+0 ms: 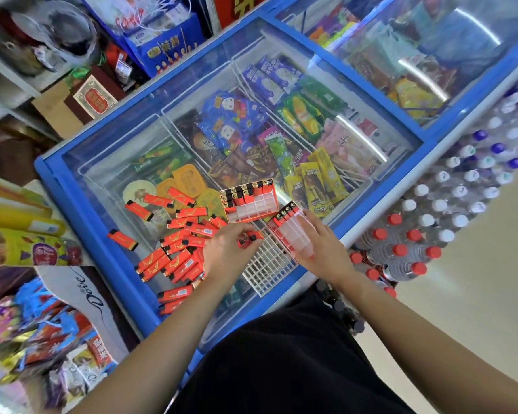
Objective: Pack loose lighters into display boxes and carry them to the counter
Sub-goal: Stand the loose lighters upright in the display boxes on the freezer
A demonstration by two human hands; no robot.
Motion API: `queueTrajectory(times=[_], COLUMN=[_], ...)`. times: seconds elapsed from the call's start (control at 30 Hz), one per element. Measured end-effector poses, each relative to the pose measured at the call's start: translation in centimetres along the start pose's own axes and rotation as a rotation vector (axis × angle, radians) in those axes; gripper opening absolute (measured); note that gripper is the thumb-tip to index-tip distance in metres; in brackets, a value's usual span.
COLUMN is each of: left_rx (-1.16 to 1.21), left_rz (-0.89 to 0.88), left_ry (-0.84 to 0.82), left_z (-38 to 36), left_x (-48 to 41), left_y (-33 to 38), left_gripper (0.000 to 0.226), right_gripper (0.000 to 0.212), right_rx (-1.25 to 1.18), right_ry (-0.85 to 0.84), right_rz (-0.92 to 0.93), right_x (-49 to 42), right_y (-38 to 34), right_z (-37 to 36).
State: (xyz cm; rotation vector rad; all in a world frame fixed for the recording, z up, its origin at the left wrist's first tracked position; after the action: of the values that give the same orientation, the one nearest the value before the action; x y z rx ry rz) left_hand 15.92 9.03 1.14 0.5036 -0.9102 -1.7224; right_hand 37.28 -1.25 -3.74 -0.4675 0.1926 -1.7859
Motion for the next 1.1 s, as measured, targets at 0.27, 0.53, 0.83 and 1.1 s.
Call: queueTrajectory(times=[0.27,0.53,0.83,1.1], left_rx=[-0.208,-0.228,-0.213,0.051], left_rz=[0.005,0.030,0.080,-0.112], left_ry=[-0.028,-0.058,-0.143,-0.081], left_z=[-1.8,-2.1,-2.4,1.1], left_x=[0.0,-0.2,-0.5,2.4], left_y=[0.5,-0.5,-0.8,-3.1], left_gripper=[0.012,0.016,0.022,0.049], right_gripper=[0.081,0.081,0.085,0.084], right_rx=[-0.068,-0.108,-0.110,-0.147], right_ry=[0.000,0.024,-0.005,0.005], right_rz=[-0.004,-0.019,-0.048,-0.076], right_x=[-0.3,-0.2,-0.2,0.1], right_y=[0.2,0.3,0.3,0.2], right_z=[0.0,0.1,0.1,0.1])
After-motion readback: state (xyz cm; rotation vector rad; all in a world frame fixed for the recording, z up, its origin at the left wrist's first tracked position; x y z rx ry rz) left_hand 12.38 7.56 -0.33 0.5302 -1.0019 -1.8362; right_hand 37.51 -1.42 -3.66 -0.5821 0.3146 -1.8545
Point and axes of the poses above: each hand's wrist, its own x-axis away from the middle knuckle, its own z-axis out of the back of the hand, y = z × x, the point moved 1 cm from there along -x, towards the middle knuckle, and after that the axes turned 11 degrees about x, right-handed, at the moved point
